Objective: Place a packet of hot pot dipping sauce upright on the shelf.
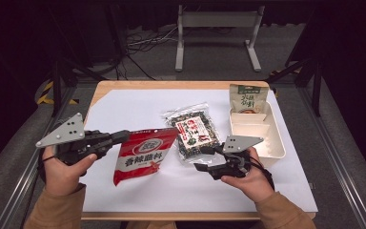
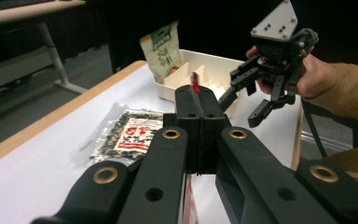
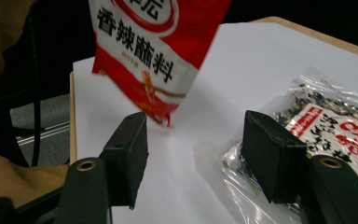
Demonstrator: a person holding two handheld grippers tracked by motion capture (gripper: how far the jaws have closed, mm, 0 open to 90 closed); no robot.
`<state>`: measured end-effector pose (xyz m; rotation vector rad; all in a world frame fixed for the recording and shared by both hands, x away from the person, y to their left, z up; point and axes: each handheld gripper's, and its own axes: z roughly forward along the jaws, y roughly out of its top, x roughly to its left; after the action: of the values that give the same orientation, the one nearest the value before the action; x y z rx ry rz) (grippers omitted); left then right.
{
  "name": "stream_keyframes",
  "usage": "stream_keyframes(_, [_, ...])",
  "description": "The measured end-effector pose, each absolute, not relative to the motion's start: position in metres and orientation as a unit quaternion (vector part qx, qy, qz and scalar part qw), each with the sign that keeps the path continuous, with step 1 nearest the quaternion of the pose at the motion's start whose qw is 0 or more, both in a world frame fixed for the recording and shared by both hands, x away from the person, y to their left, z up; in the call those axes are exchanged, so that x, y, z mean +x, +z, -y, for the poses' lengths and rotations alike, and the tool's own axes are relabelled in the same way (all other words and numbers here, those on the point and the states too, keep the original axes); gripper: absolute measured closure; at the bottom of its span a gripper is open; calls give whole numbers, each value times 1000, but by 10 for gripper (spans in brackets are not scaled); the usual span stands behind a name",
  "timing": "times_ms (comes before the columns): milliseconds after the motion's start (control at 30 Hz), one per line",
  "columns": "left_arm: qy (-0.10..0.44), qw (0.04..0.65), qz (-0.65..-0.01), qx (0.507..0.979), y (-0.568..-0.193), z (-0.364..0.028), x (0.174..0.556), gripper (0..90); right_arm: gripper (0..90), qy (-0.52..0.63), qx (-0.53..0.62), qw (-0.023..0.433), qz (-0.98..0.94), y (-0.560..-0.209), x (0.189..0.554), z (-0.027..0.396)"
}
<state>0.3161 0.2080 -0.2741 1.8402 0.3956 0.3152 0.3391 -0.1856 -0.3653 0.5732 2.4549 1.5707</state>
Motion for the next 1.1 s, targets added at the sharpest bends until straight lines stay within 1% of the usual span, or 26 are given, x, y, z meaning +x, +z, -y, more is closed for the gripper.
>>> stream_keyframes(267, [128, 592, -129, 785, -269, -188, 303, 900, 409, 565, 176, 93, -801, -364, 342, 174])
stream_keyframes(333, [128, 595, -122, 784, -269, -183, 300, 900, 430, 577, 168, 85, -795, -363, 343, 172])
stream_keyframes(367, [131, 597, -116, 783, -269, -179, 298, 900, 466, 583, 158, 77, -794, -363, 343, 169])
stream_keyframes(400, [131, 597, -116, 783, -269, -179, 298, 900, 466, 583, 158, 77, -794, -363, 343, 169])
stream_keyframes(500, [127, 599, -110, 783, -270, -175, 298, 900, 530, 588, 142, 72, -793, -362, 342, 165])
stream_keyframes(667, [116, 604, -110, 781, -271, -174, 299, 900, 565, 589, 124, 65, -796, -356, 342, 161])
stream_keyframes(767, [114, 603, -112, 782, -273, -172, 300, 900, 637, 583, 110, 54, -803, -353, 340, 158])
stream_keyframes(800, [114, 602, -112, 782, -273, -172, 300, 900, 697, 579, 98, 60, -807, -351, 338, 156])
stream_keyframes(833, [115, 602, -112, 782, -274, -171, 300, 900, 697, 579, 98, 60, -807, -351, 338, 156])
stream_keyframes(933, [115, 603, -113, 781, -274, -171, 300, 900, 790, 575, 90, 63, -811, -346, 335, 157])
stream_keyframes(1033, [116, 605, -112, 780, -274, -171, 301, 900, 847, 572, 100, 54, -812, -340, 334, 161])
stream_keyframes(1100, [115, 606, -112, 779, -274, -172, 301, 900, 867, 575, 99, 63, -809, -337, 332, 164])
